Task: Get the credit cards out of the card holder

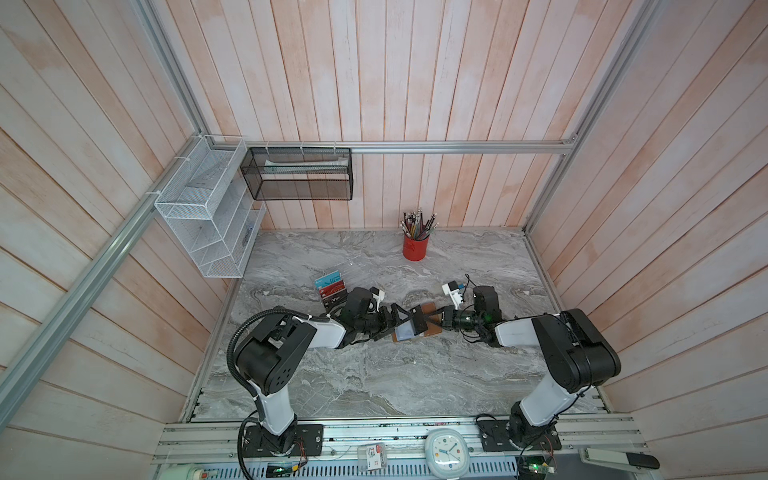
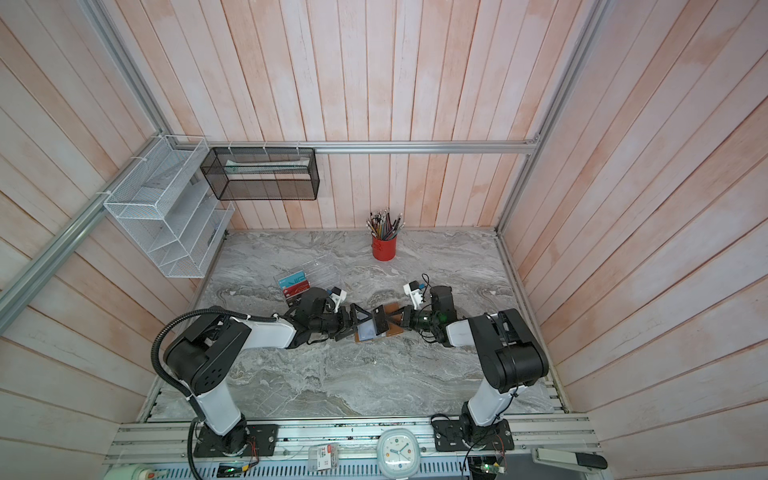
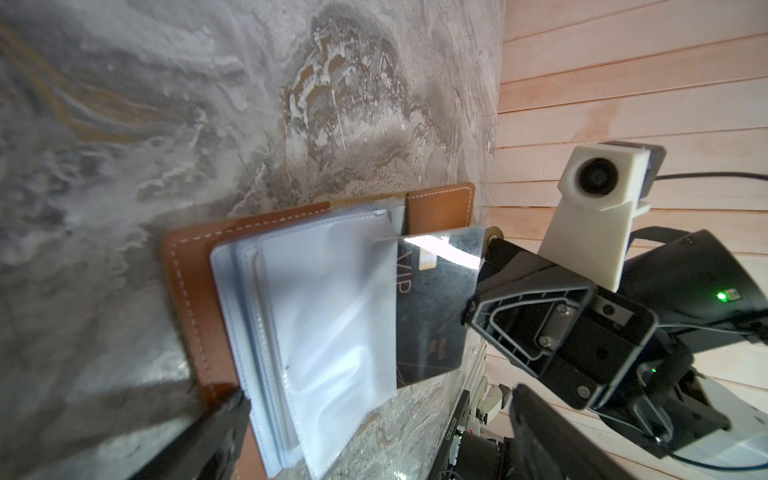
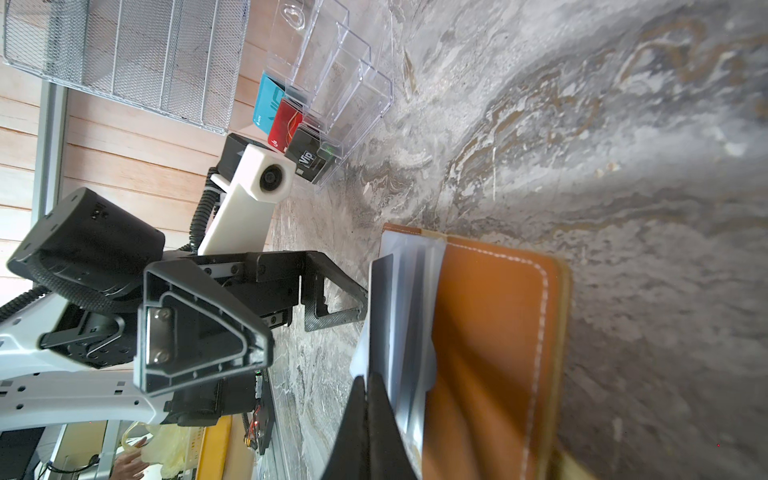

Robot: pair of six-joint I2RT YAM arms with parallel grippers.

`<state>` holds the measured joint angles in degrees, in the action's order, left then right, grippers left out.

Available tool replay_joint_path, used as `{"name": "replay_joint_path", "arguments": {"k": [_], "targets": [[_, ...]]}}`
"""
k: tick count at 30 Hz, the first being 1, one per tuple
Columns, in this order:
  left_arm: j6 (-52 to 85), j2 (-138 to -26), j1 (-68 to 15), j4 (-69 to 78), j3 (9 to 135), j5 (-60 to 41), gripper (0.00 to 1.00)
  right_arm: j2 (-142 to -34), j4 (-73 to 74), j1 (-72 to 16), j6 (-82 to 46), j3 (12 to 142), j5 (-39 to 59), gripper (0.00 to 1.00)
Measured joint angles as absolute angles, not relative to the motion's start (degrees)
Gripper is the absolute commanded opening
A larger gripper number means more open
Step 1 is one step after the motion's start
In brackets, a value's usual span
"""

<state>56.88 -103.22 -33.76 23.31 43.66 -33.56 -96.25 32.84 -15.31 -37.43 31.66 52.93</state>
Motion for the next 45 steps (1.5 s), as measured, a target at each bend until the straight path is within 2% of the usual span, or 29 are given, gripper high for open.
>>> {"name": "replay_joint_path", "arguments": {"k": [12, 21, 27, 36, 45], "targets": [[56.51, -102.87, -33.76, 21.85, 44.16, -33.61, 1.0, -95.61, 28.45, -15.16, -35.53, 32.03, 52.56, 0.0], [56.55, -96.44, -33.76, 10.0, 46.3, -32.29, 1.0, -96.66, 29.15, -13.87, -35.59, 32.05, 51.46, 0.0], [57.28, -94.5, -34.2, 10.5, 51.05, -32.58, 1.0, -96.71, 30.11, -13.89, -36.21, 32.01, 51.51, 0.0], [66.06, -104.36, -36.16, 22.98, 51.53, -34.83, 1.0, -96.75, 35.44, -14.5, -40.27, 31.07, 51.07, 0.0], [69.95, -109.82, -37.85, 27.29, 52.93, -35.14, 1.0, -97.76, 35.44, -14.63, -39.55, 31.07, 50.35, 0.0]]}}
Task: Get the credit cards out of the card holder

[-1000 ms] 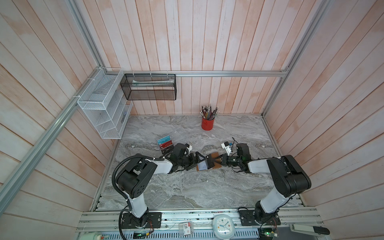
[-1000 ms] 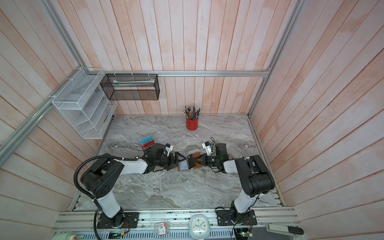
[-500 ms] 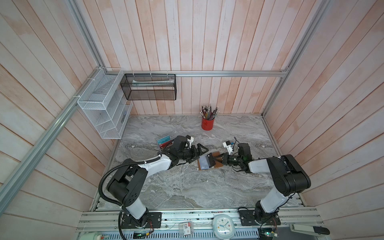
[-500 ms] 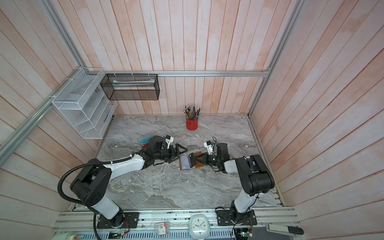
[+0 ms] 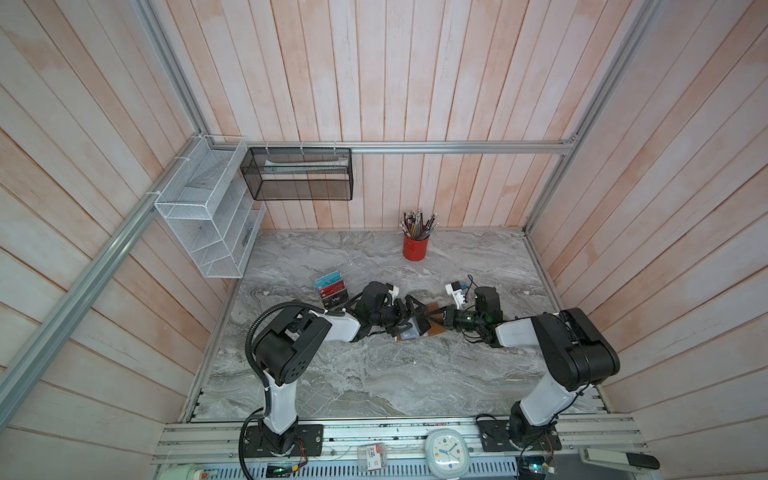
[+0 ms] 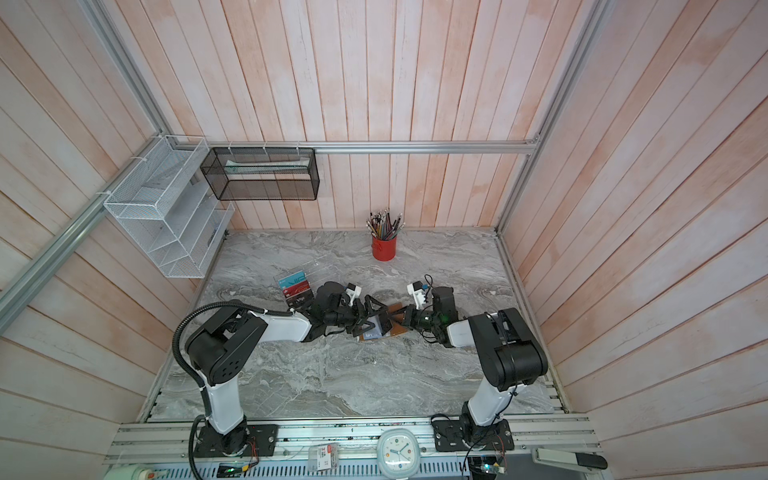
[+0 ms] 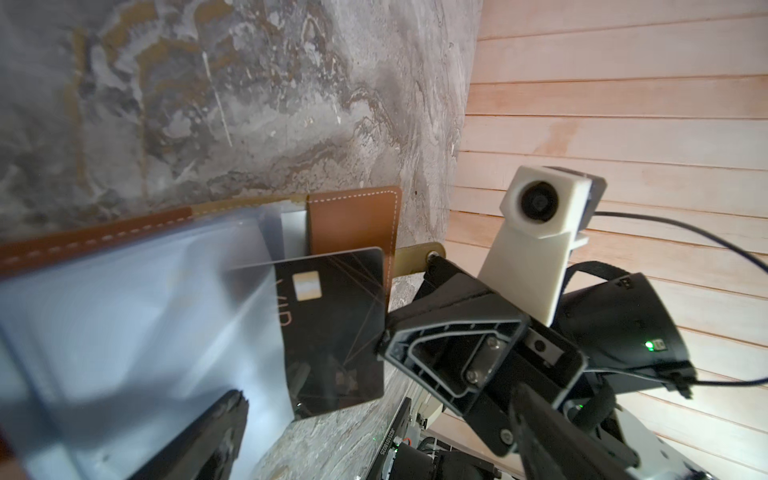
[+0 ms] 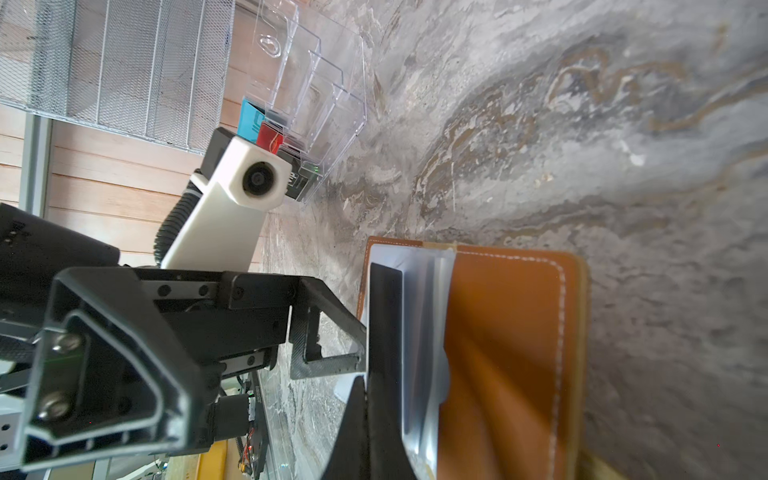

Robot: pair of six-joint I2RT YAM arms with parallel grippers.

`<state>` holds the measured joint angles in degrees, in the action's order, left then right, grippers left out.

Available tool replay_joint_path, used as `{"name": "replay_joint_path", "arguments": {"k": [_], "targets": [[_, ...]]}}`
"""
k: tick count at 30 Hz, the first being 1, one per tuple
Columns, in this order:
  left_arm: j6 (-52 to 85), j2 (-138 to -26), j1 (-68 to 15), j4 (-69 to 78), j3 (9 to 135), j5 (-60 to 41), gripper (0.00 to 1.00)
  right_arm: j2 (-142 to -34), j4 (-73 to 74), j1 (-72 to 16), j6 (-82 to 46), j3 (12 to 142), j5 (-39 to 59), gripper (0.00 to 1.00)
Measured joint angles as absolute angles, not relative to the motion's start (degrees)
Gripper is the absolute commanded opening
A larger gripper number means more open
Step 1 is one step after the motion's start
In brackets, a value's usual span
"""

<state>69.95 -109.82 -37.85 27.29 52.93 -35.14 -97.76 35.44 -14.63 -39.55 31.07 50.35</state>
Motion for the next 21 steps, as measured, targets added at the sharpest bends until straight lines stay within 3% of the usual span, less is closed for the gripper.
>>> {"name": "replay_joint_path", "arguments": {"k": [5, 21], "targets": [[70.08, -109.84, -37.82, 27.9, 53.15, -35.11, 1.0, -98.89, 35.11, -14.63, -38.94, 31.07, 50.13, 0.03], [69.67, -110.34, -37.82, 29.26, 51.07, -35.11, 1.0, -99.44, 32.51, -14.66, -36.84, 31.07, 50.0, 0.27]]}}
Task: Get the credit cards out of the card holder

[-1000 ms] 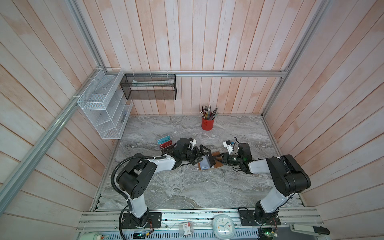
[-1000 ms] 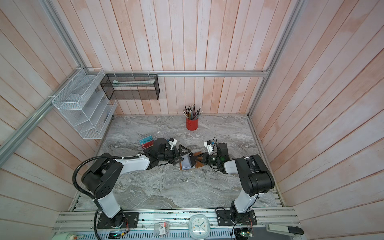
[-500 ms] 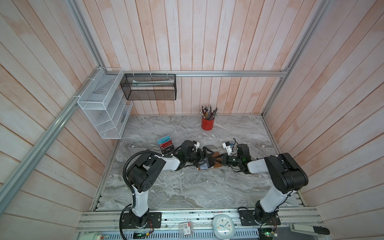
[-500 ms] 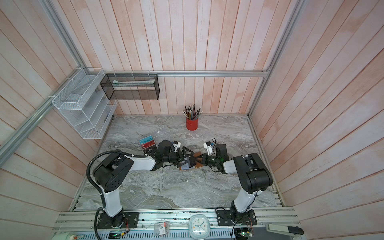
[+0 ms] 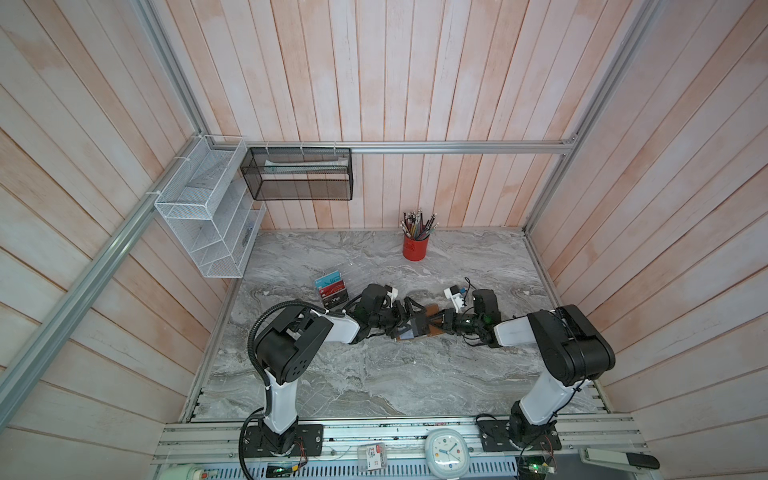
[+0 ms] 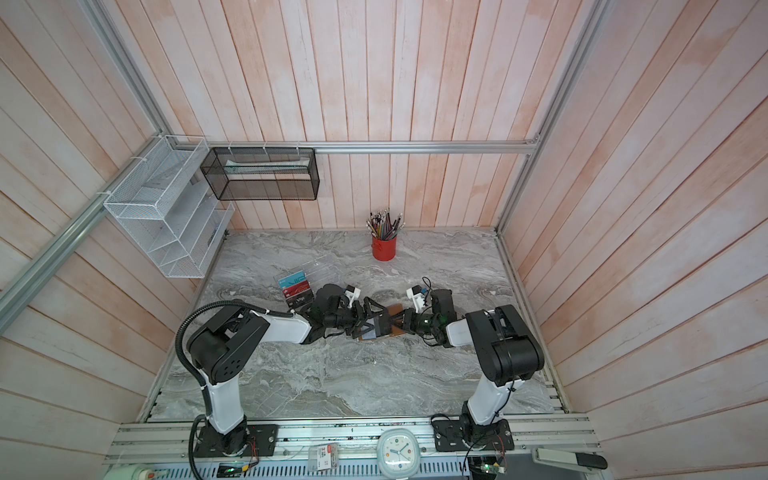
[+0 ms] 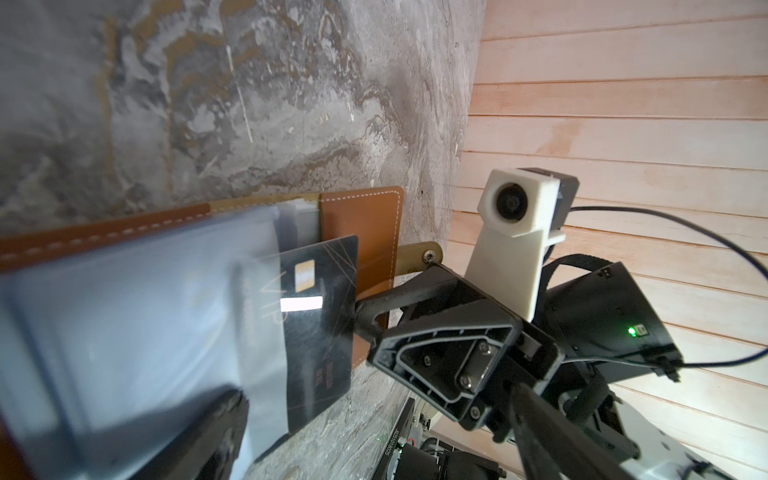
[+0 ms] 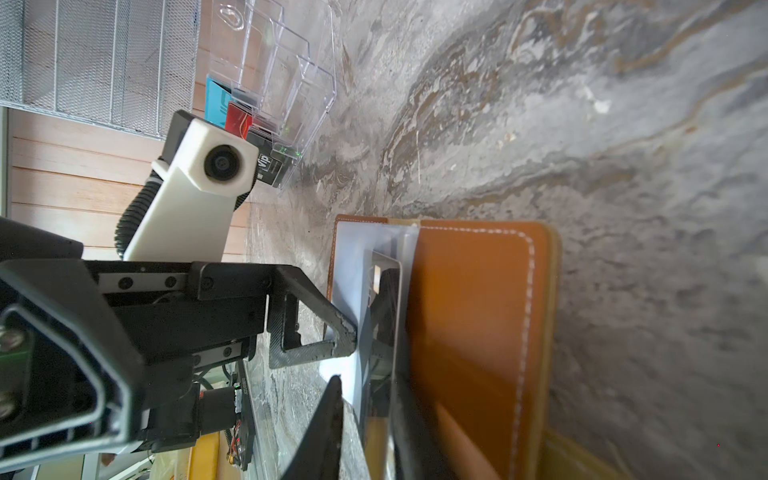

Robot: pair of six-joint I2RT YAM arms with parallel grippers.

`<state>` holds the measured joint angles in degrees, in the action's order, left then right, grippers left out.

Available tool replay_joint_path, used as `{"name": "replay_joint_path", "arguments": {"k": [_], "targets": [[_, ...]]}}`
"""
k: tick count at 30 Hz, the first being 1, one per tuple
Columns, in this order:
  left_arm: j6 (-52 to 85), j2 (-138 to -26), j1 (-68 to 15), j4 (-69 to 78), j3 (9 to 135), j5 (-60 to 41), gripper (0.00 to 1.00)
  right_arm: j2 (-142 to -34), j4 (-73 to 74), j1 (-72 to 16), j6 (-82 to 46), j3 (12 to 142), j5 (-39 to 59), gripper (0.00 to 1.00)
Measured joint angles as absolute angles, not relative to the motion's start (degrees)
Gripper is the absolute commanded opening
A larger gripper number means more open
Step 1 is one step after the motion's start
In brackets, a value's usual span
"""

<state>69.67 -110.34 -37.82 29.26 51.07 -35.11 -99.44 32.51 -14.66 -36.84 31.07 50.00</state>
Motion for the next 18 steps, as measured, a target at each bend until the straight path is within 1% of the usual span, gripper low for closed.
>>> {"name": "replay_joint_path", "arguments": {"k": [11, 15, 18], "targets": [[68.84, -110.02, -37.34, 30.92, 49.5, -35.24, 1.0, -99.55, 29.91, -14.98, -35.57, 31.11, 49.3, 0.35], [68.75, -110.02, -37.1, 31.7, 48.97, -35.57, 1.0, -99.22, 25.98, -15.79, -34.06, 32.12, 46.83, 0.38], [68.73, -110.02, -36.95, 32.14, 48.73, -35.77, 1.0, -97.82, 22.92, -16.78, -32.86, 33.3, 44.53, 0.42]]}}
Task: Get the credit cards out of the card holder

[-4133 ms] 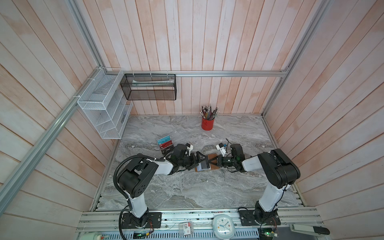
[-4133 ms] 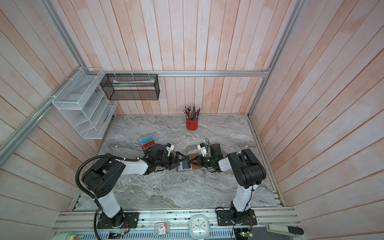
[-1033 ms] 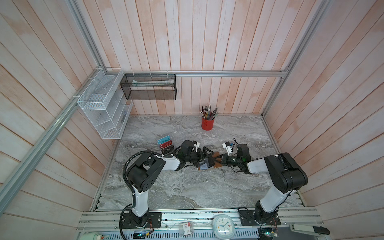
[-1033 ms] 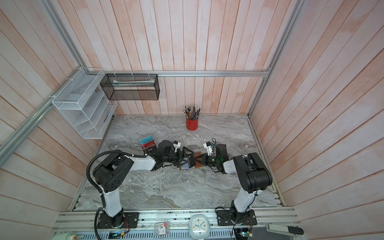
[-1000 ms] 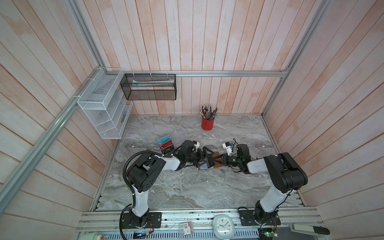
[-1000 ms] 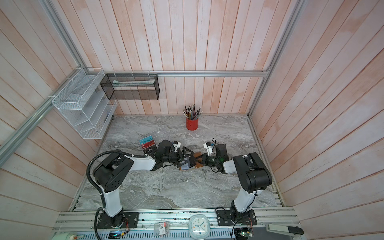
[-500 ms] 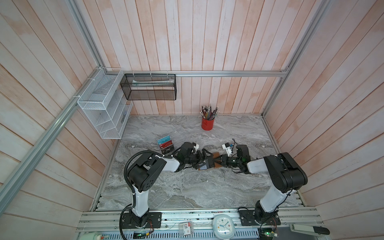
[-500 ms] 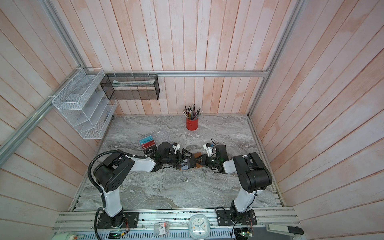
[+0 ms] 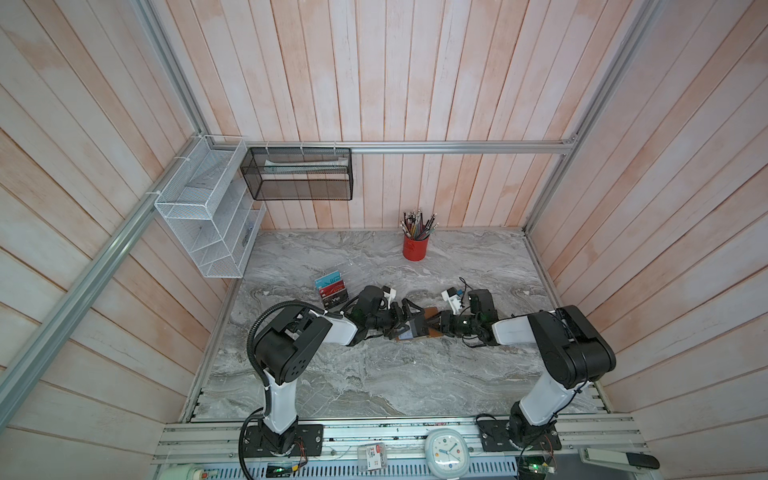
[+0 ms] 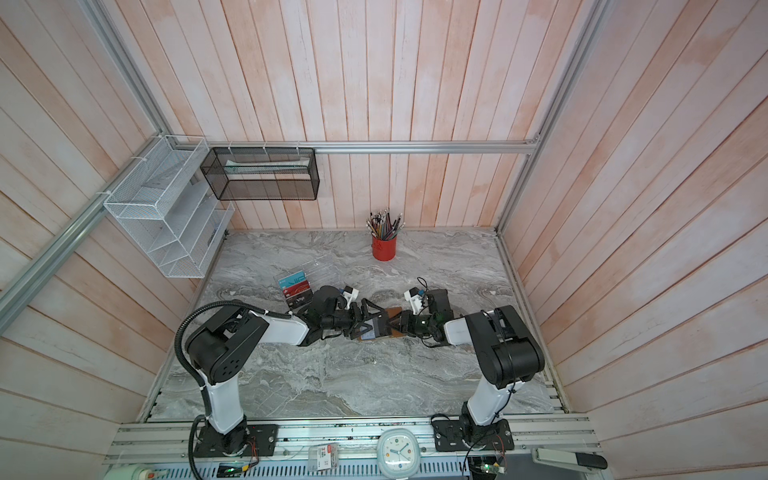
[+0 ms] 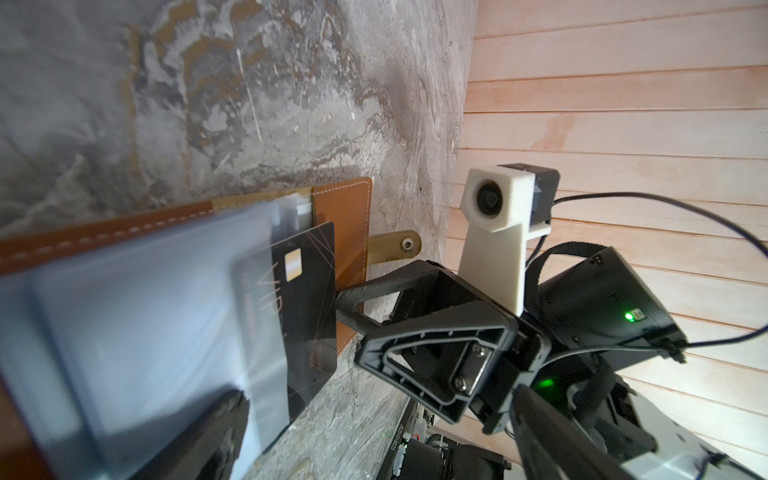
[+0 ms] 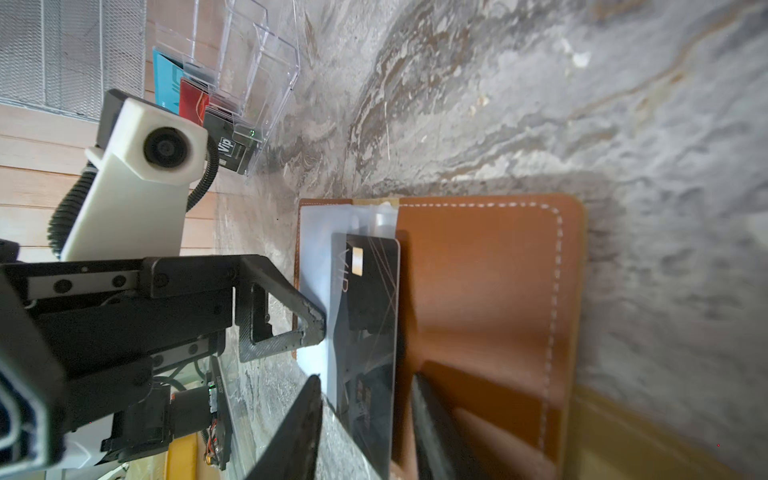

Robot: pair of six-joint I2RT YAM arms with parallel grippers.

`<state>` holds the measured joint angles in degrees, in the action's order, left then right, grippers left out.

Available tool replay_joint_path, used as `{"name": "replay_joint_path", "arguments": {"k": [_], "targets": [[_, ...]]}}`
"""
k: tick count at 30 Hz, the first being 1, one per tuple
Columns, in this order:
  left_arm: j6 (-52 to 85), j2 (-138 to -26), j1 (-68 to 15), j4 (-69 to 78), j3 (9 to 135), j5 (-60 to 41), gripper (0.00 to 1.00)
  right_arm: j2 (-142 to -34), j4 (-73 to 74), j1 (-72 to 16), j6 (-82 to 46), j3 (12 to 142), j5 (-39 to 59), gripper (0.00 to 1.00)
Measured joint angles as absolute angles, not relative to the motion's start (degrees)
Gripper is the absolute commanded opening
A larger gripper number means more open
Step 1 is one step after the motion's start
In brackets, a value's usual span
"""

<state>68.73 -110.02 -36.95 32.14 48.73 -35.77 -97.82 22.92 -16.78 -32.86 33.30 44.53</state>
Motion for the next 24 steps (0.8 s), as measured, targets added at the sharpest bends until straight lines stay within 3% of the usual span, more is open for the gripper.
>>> {"name": "replay_joint_path", "arguments": {"k": [8, 18, 24], "targets": [[68.64, -110.02, -36.75, 32.84, 48.27, -35.99, 1.0, -92.4, 15.42, -17.28, -30.44, 35.97, 39.9, 0.57], [68.62, -110.02, -36.69, 34.33, 47.51, -36.03, 1.0, -92.16, 10.59, -17.58, -29.26, 42.68, 38.7, 0.64], [68.77, -110.02, -36.64, 35.2, 47.07, -36.03, 1.0, -93.34, 10.22, -19.27, -32.01, 44.93, 38.13, 0.64]]}}
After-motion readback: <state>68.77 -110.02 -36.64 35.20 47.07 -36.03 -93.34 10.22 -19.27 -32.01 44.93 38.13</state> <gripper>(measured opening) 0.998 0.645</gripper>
